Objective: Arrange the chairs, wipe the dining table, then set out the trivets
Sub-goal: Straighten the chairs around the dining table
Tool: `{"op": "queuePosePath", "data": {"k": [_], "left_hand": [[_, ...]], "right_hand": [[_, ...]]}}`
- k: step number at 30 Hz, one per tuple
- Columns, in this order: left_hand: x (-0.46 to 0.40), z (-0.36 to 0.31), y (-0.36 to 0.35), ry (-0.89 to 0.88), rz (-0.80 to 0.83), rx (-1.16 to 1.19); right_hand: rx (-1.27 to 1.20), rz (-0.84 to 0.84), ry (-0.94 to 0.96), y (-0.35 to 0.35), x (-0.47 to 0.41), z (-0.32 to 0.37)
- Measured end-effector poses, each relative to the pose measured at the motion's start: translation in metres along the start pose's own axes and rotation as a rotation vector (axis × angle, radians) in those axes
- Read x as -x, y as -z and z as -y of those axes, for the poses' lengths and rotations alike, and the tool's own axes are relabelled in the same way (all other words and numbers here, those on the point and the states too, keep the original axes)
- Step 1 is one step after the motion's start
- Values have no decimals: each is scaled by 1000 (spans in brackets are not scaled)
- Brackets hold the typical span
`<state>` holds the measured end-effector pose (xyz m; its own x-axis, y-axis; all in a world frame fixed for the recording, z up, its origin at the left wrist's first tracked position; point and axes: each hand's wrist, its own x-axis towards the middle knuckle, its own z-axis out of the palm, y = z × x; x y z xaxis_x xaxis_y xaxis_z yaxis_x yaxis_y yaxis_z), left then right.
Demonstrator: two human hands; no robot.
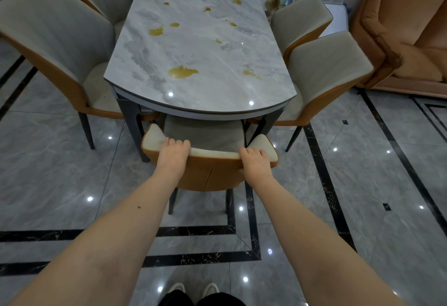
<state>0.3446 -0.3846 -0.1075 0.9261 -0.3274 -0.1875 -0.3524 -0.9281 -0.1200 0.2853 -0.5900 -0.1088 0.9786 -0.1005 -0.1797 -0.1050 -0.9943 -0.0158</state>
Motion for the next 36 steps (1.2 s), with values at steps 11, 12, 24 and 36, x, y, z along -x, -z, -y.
{"op": "queuePosePath", "data": {"k": [11,12,24,36], "left_hand": [[18,5,-9,-38,-91,5],[20,4,-9,-39,-100,2],[19,-70,21,-302,-83,92],[-25,-256,74,-411,-87,41]], "right_hand": [[24,-63,-81,1,23,15],[19,-67,-87,2,26,16],[-93,-172,-86,10,55,-20],[-92,-126,-156,24,71,-213]]}}
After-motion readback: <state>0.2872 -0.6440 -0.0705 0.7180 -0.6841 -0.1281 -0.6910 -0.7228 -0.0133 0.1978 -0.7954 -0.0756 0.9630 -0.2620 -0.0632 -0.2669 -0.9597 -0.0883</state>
